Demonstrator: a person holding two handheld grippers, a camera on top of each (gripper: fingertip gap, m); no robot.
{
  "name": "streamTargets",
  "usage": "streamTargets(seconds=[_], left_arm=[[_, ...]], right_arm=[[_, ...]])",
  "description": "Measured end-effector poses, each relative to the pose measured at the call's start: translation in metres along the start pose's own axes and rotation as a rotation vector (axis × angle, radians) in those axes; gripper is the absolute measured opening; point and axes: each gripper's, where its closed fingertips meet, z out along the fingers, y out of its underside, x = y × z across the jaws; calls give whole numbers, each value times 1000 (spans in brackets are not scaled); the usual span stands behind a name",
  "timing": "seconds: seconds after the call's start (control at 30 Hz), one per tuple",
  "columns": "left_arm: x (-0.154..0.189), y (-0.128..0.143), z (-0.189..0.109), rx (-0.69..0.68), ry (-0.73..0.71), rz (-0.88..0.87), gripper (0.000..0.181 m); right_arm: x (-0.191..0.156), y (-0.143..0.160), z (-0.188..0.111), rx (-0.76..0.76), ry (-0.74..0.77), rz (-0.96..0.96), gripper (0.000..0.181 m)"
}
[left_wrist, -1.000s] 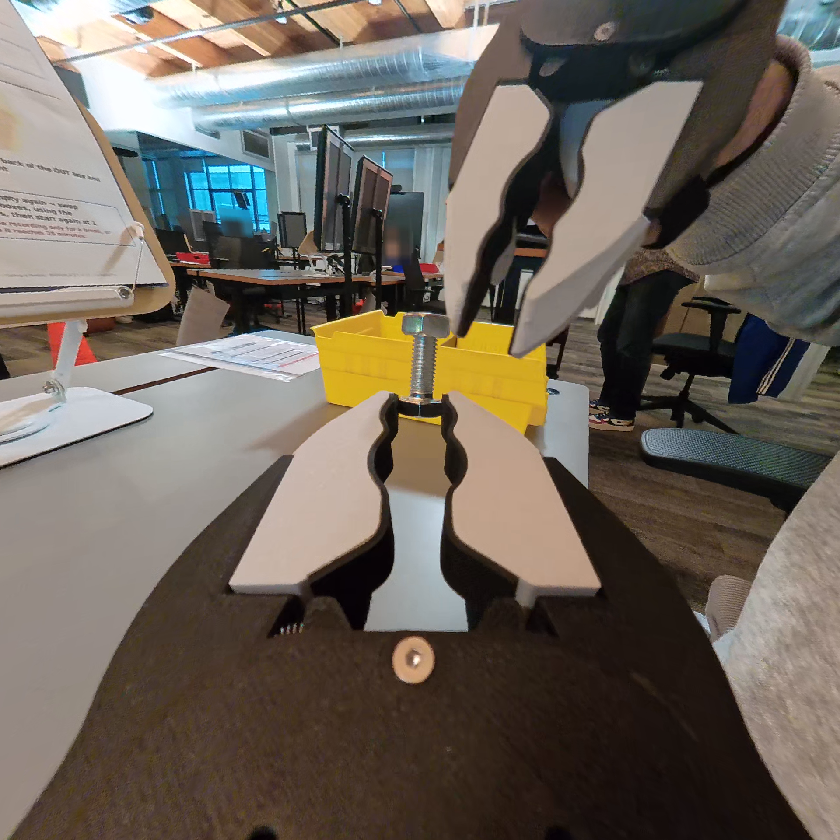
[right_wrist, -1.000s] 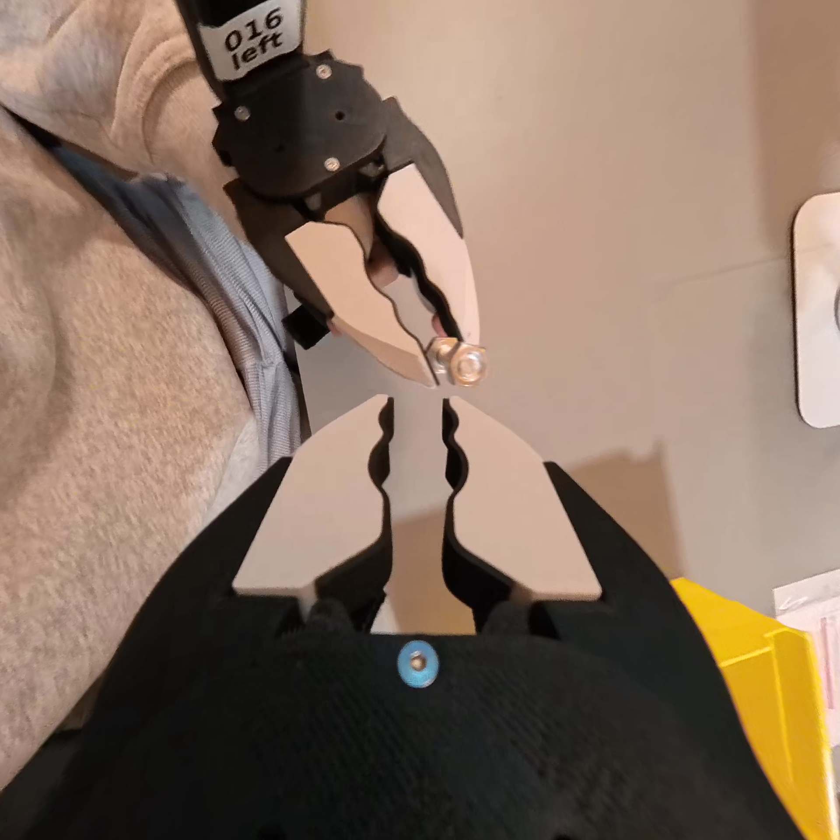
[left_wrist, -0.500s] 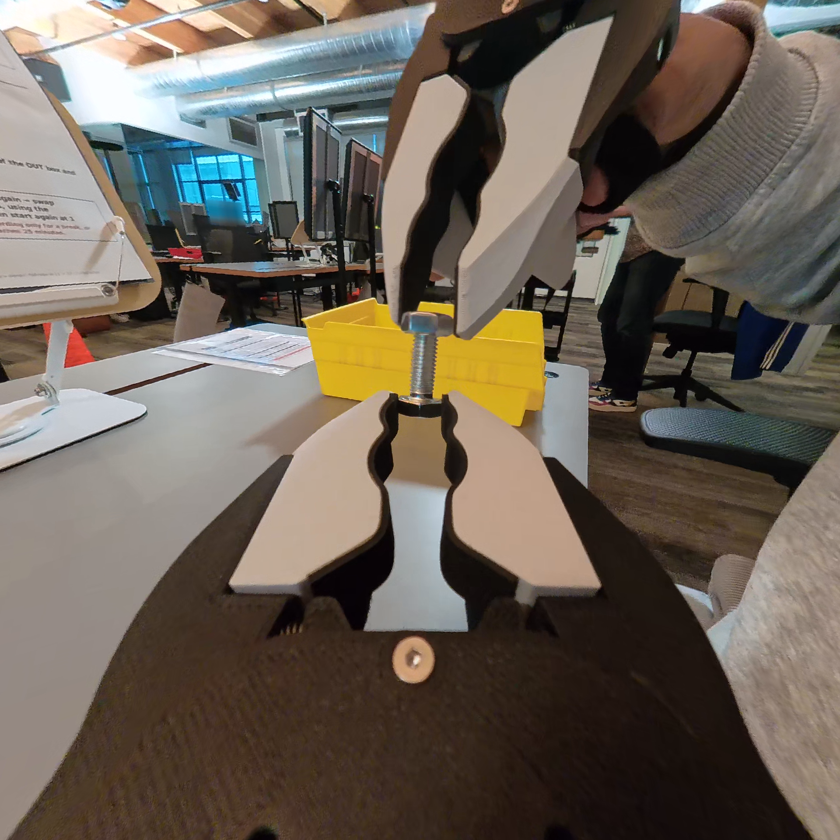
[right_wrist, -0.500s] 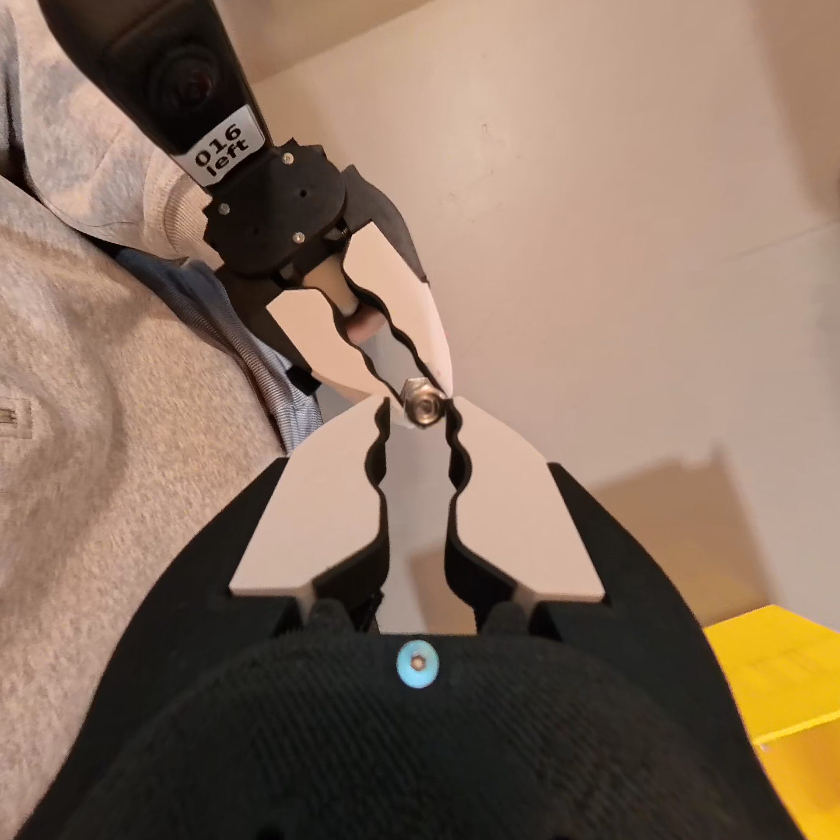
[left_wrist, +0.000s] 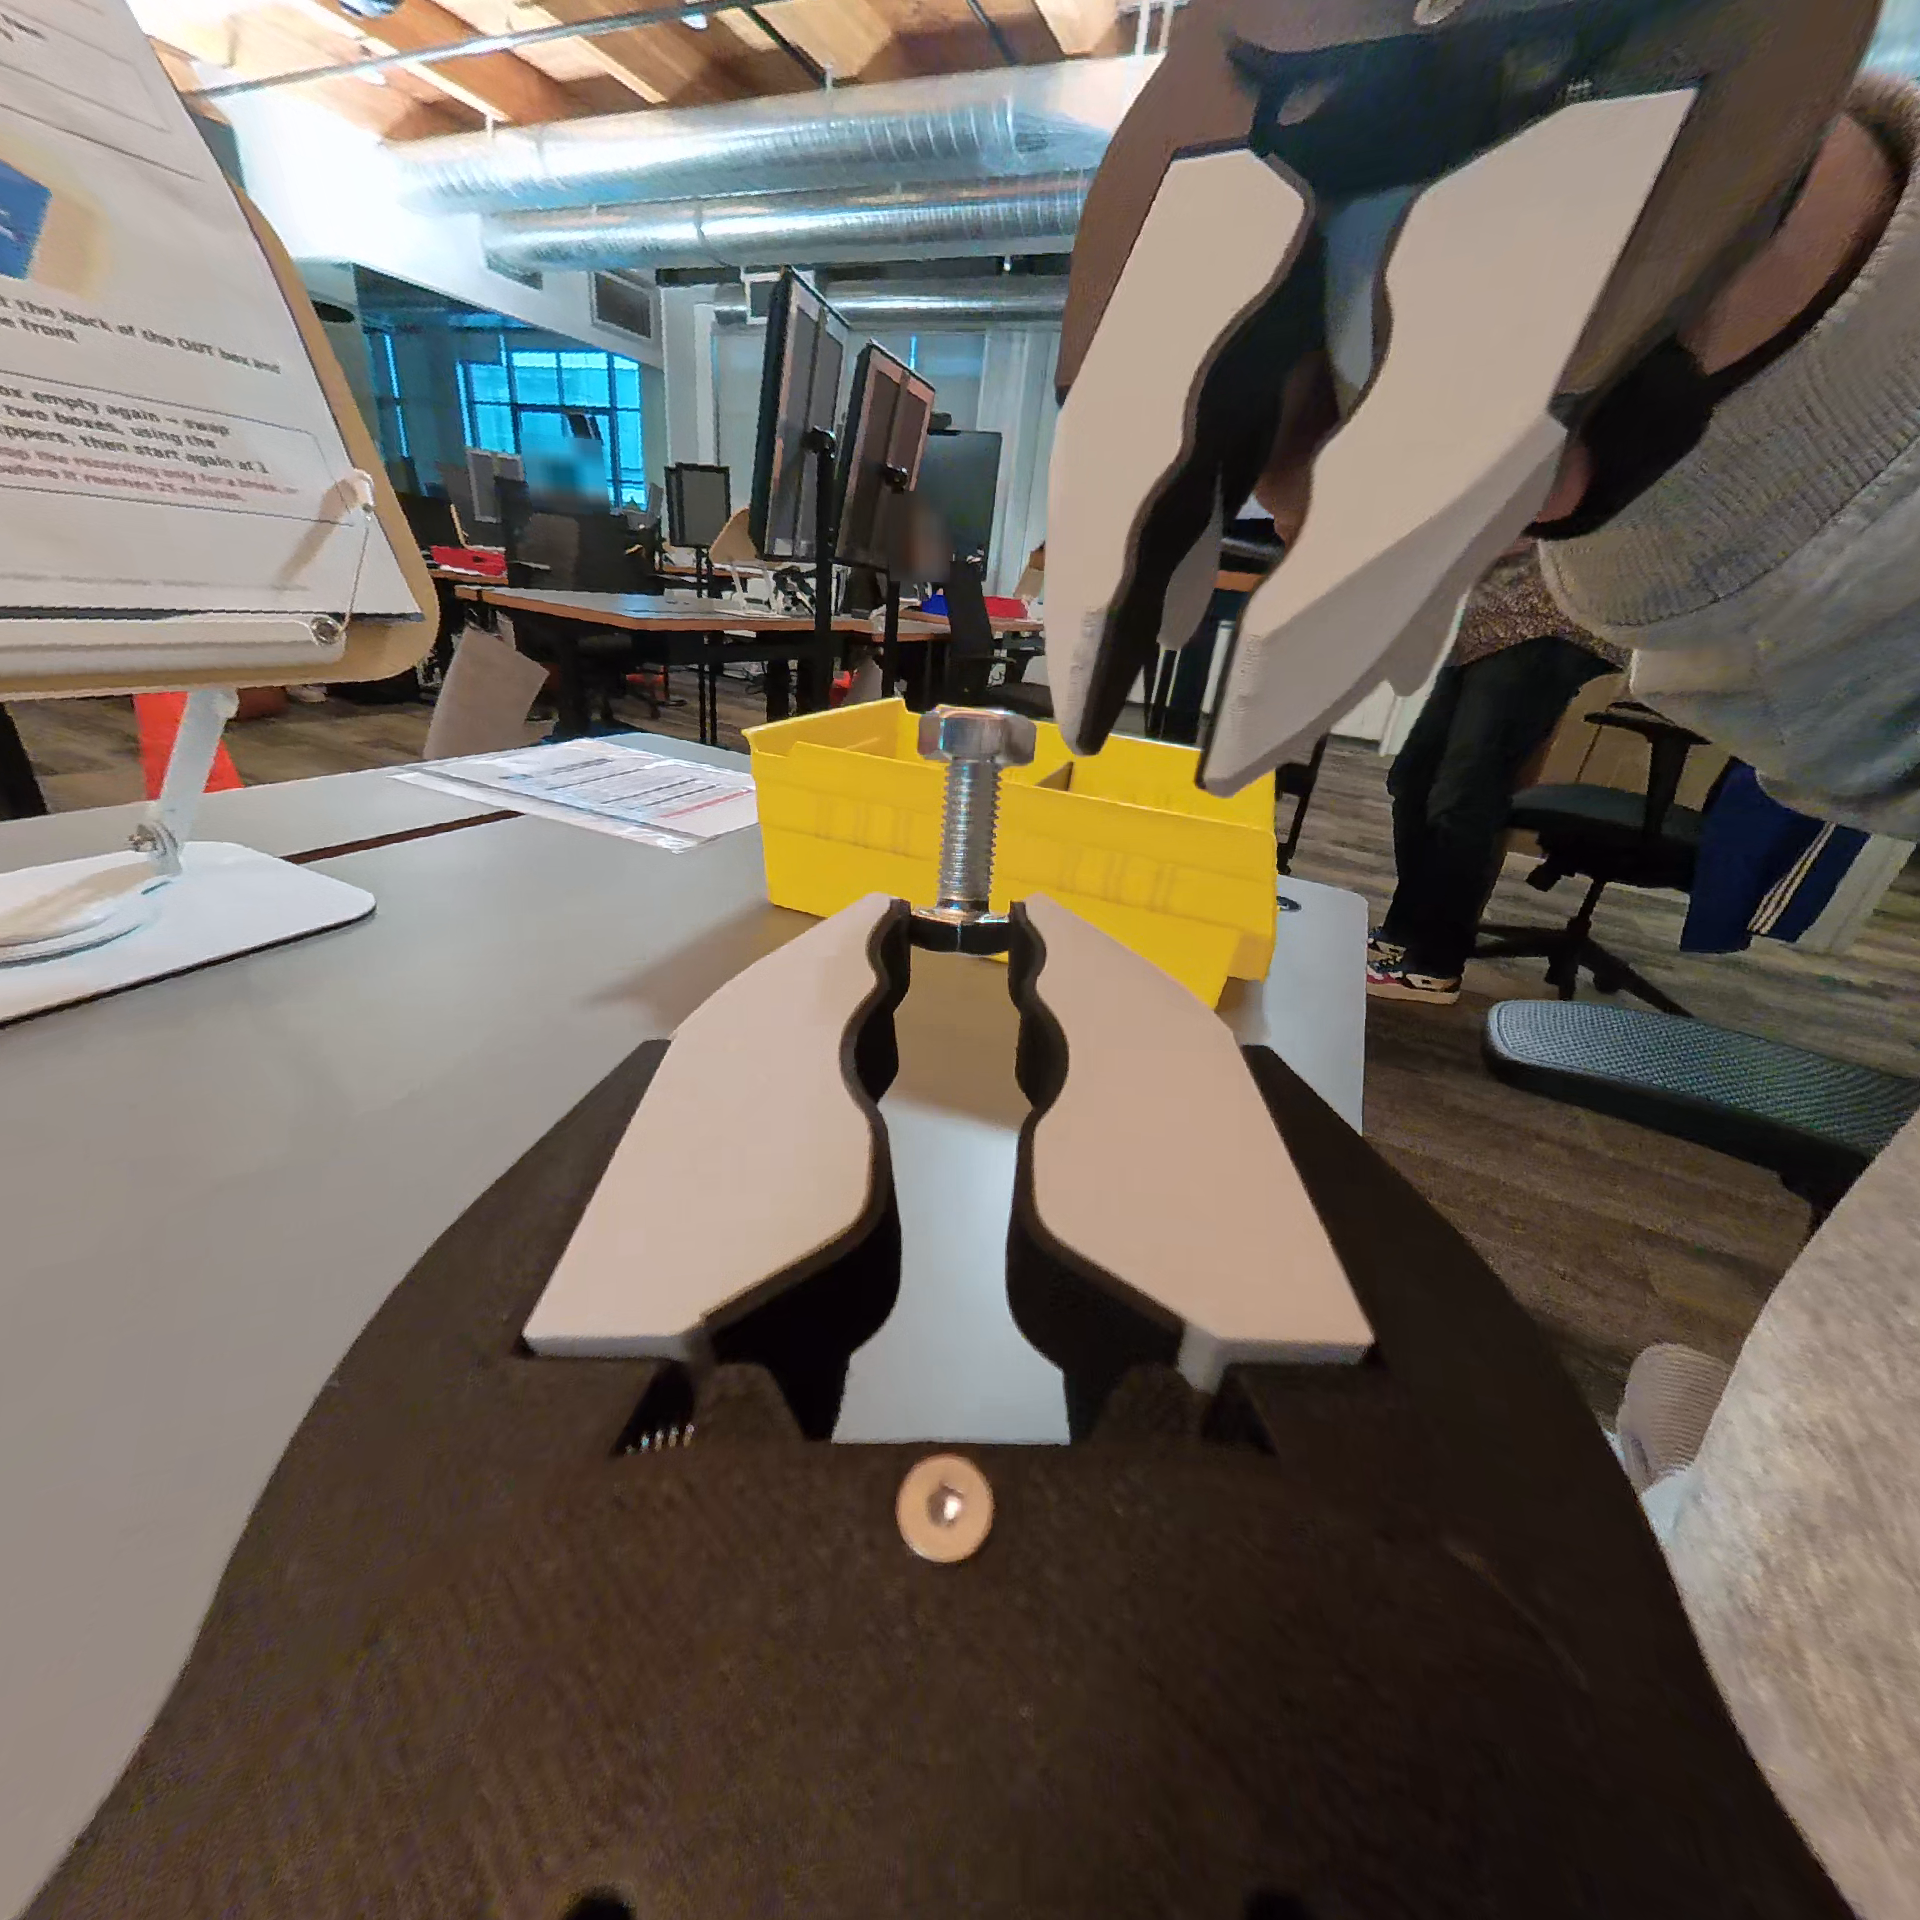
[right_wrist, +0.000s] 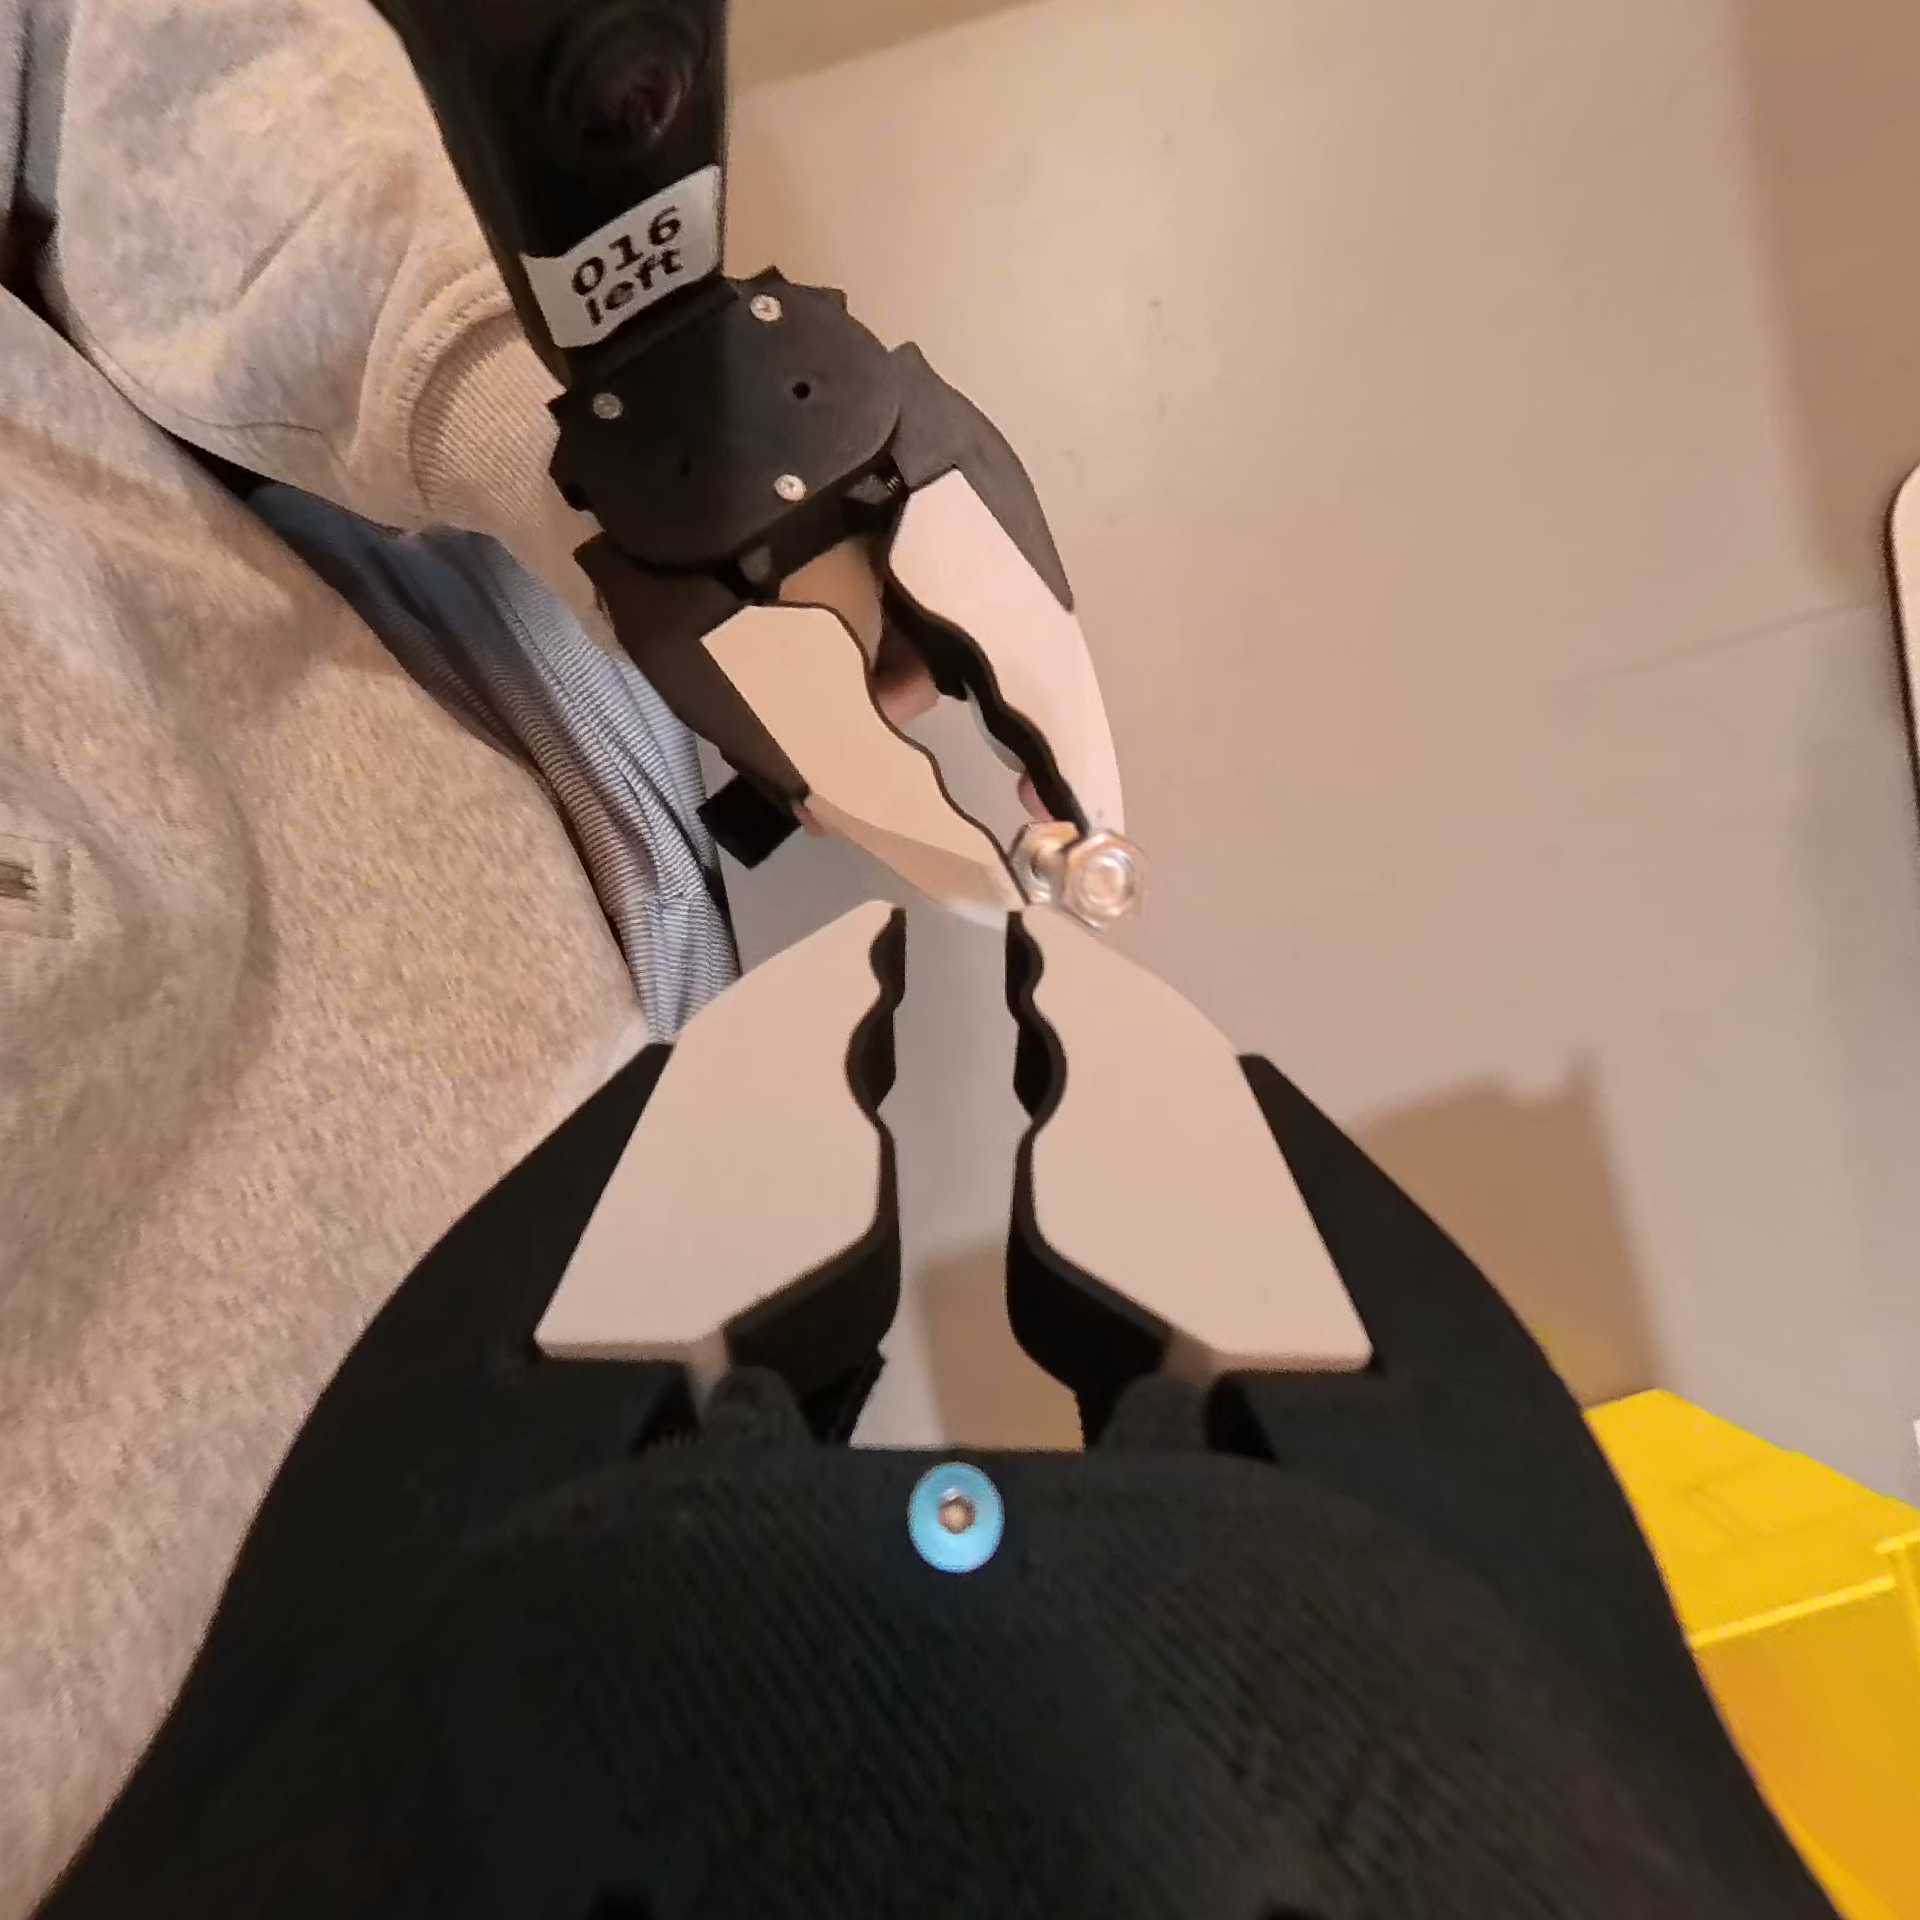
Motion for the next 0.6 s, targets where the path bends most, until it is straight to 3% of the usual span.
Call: streamTargets(seconds=[0.23,0.6], left_arm=[[7,-2,0,7,2,66,19],[15,0,1,1,31,109,19]], right_arm=[[15,1,-3,47,5,133,24],[10,1,-2,27,-2,82,17]])
